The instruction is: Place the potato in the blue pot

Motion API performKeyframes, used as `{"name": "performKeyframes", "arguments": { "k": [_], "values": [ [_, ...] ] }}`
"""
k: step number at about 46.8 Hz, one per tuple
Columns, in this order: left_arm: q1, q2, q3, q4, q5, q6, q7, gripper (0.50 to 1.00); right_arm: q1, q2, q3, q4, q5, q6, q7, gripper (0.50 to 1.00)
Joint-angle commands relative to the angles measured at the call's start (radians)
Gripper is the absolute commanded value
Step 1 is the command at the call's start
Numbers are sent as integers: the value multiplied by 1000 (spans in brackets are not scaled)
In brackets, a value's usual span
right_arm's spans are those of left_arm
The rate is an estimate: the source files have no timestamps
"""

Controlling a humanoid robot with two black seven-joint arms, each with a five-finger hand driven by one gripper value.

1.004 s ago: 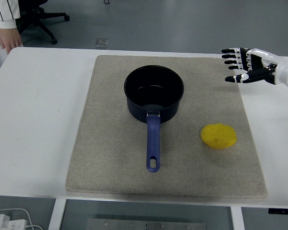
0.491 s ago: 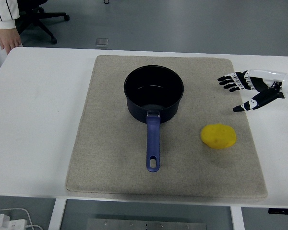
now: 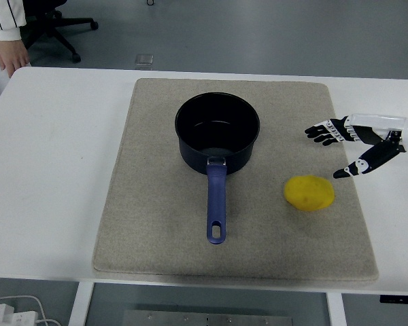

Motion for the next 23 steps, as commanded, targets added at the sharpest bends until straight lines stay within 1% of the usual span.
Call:
{"name": "performKeyframes", "arguments": {
  "k": [1, 12, 18, 23],
  "values": [
    [0, 0, 0, 0, 0, 0, 0, 996, -13, -2, 2, 4, -50, 0, 2, 932],
    [0, 0, 0, 0, 0, 0, 0, 996, -45, -9, 2, 53, -169, 0, 8, 932],
    [0, 0, 0, 0, 0, 0, 0, 996, -57, 1, 2, 54, -176, 0, 6, 932],
    [0, 0, 0, 0, 0, 0, 0, 996, -80, 20, 2, 56, -174, -25, 8, 932]
  ]
}}
